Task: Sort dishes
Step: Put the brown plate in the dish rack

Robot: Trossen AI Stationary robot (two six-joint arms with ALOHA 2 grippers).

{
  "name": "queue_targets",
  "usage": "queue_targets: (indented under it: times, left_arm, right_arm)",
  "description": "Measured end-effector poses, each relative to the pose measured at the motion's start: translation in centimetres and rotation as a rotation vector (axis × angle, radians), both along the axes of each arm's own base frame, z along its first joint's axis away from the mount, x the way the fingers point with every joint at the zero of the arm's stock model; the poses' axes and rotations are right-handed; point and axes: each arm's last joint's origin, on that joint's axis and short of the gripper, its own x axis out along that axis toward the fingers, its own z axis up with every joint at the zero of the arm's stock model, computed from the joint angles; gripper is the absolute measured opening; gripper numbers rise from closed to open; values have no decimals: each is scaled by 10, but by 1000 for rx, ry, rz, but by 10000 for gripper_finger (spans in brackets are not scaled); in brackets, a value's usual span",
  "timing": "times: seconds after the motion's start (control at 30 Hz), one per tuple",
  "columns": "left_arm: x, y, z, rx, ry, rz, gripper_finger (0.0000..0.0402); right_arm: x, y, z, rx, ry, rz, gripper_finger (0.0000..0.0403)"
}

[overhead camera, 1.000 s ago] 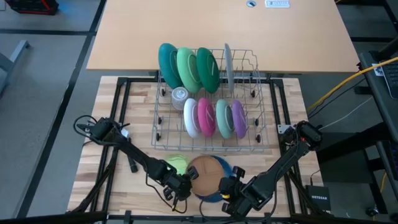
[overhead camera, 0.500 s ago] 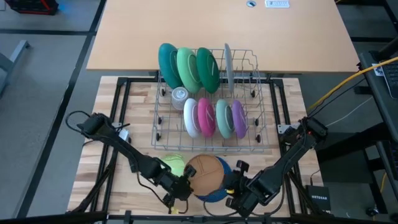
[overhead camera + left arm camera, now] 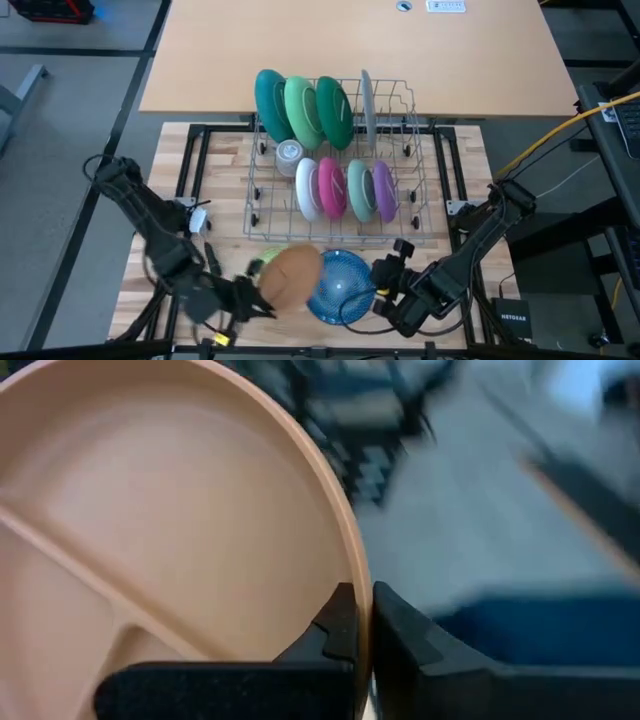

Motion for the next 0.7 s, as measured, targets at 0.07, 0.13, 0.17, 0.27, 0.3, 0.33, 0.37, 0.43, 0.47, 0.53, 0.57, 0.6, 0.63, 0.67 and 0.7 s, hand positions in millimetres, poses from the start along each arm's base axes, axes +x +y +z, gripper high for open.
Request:
queue_targets:
  times: [0.07, 0.13, 0.17, 0.27, 0.3, 0.33, 0.37, 0.43, 0.47, 0.53, 0.57, 0.6, 0.63, 0.67, 0.7]
  left_arm:
    - [-12, 2, 13, -55, -72, 122, 2]
    - [-24, 2, 21, -68, -127, 229, 2]
    - [-28, 1, 22, -68, -152, 285, 2]
    - [-39, 0, 24, -40, -215, 413, 2]
    - [-42, 1, 24, -35, -233, 452, 2]
    - [-44, 1, 24, -18, -246, 489, 2]
    - [-47, 2, 23, -4, -258, 528, 2]
    - [-50, 5, 17, 23, -261, 586, 1]
    - [-51, 8, 14, 27, -259, 616, 1]
    - [-55, 14, 8, 24, -264, 679, 1]
    - [-57, 17, 5, 23, -268, 710, 1]
    - [-59, 21, 2, 16, -271, 737, 1]
    - [-62, 25, -1, 11, -275, 763, 1]
    - [-65, 29, -3, 10, -287, 790, 1]
    - [-68, 34, -5, 4, -305, 816, 1]
  right_arm:
    - [0, -1, 0, -20, -8, -5, 144]
    - [0, -2, 0, -35, -14, -9, 144]
    - [0, -2, 0, -42, -18, -11, 144]
    - [-1, -3, 1, -62, -25, -13, 144]
    - [-1, -3, 1, -68, -23, -8, 144]
    - [-1, -3, 1, -75, -19, 3, 144]
    - [-1, -3, 1, -78, -17, 7, 144]
    - [-1, -3, 1, -89, -11, 23, 144]
    - [-1, -3, 1, -93, -8, 28, 144]
    - [-1, -3, 1, -104, -2, 44, 144]
    - [-1, -3, 1, -107, -1, 47, 144]
    - [-1, -3, 1, -108, 0, 48, 144]
    - [-1, -3, 1, -108, 1, 48, 144]
    - [-1, -3, 1, -110, 1, 48, 144]
    - [-1, -3, 1, -111, 2, 48, 144]
